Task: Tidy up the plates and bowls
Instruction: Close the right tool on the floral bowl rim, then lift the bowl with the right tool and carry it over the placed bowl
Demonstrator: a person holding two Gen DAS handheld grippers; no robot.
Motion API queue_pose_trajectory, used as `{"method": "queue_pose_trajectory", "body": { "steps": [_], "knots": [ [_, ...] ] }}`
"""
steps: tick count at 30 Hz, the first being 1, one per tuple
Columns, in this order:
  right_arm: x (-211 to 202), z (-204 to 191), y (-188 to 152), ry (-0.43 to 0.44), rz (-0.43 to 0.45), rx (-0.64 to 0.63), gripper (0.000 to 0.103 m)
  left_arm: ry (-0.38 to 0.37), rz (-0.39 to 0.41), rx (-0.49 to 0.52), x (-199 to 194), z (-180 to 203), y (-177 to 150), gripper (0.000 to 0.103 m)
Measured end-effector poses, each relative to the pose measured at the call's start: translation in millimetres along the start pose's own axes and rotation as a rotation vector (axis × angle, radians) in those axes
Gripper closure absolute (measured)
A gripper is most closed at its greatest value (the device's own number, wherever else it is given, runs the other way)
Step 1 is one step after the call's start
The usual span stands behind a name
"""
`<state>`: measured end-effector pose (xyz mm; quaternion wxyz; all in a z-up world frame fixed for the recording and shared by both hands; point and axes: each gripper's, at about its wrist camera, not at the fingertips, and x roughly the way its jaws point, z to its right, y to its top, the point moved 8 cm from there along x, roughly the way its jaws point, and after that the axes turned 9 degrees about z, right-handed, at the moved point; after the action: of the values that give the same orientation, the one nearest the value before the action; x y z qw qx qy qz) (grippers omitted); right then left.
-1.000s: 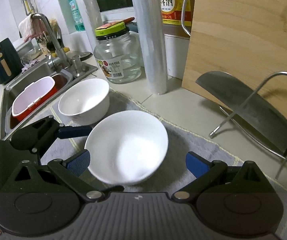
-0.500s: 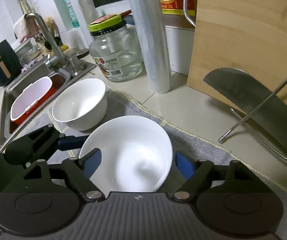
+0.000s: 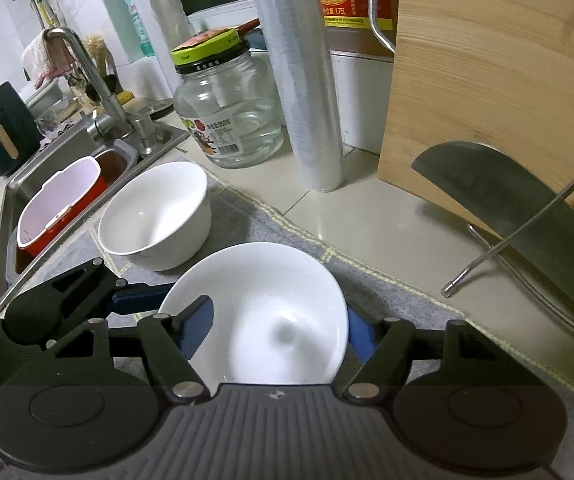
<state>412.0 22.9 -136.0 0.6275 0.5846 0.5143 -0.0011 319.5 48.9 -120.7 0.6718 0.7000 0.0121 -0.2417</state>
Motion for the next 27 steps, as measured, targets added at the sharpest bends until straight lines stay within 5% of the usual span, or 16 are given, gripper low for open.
{"method": "queue_pose_trajectory", "body": {
  "steps": [27],
  "knots": [
    [-29, -18, 4, -0.030, 0.007, -0.021, 0.027, -0.024, -0.031, -0.009, -20, 11, 15, 0.009]
  ]
}}
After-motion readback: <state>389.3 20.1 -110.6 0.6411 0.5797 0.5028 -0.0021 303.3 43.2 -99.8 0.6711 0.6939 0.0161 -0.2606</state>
